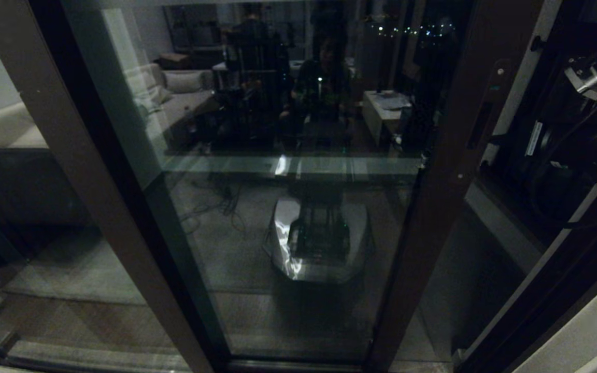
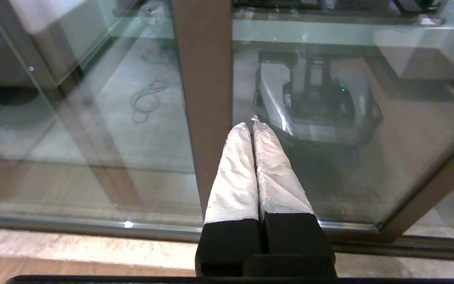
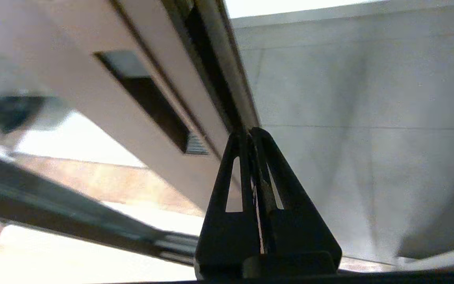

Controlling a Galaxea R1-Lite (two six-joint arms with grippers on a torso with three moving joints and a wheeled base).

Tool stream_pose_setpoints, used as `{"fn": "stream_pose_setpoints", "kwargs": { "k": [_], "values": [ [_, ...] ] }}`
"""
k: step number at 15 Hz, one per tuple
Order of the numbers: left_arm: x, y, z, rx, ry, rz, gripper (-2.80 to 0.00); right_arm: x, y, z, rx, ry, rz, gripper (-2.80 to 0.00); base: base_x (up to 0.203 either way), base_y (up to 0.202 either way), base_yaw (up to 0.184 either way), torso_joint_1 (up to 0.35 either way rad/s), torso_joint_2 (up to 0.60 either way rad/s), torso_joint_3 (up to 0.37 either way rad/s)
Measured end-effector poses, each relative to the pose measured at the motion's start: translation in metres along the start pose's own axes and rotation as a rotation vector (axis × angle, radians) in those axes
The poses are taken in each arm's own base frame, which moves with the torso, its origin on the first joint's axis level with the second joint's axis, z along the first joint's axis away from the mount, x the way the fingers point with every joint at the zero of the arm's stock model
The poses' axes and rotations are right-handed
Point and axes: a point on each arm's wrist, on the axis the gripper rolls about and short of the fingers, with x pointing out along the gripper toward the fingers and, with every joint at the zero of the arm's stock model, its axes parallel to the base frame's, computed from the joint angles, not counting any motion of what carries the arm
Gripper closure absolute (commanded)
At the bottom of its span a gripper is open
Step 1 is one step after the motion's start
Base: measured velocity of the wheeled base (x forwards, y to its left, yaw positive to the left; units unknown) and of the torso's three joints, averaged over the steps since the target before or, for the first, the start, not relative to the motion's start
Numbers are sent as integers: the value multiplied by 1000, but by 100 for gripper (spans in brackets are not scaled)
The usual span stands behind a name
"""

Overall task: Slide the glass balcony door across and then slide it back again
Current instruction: Open the slid door

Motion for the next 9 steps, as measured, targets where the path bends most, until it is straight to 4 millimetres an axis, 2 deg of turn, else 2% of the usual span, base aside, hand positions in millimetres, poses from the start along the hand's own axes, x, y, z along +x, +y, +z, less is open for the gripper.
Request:
{"fn": "stream_pose_setpoints", "kwargs": {
  "k": [5, 9],
  "values": [
    [0, 0, 0, 0, 0, 0, 0, 0, 13, -1, 5, 3, 40, 0, 0, 0, 0, 0, 0, 0],
    [0, 0, 0, 0, 0, 0, 0, 1, 18, -2, 0, -7, -28, 0, 0, 0, 0, 0, 0, 0]
  ]
}}
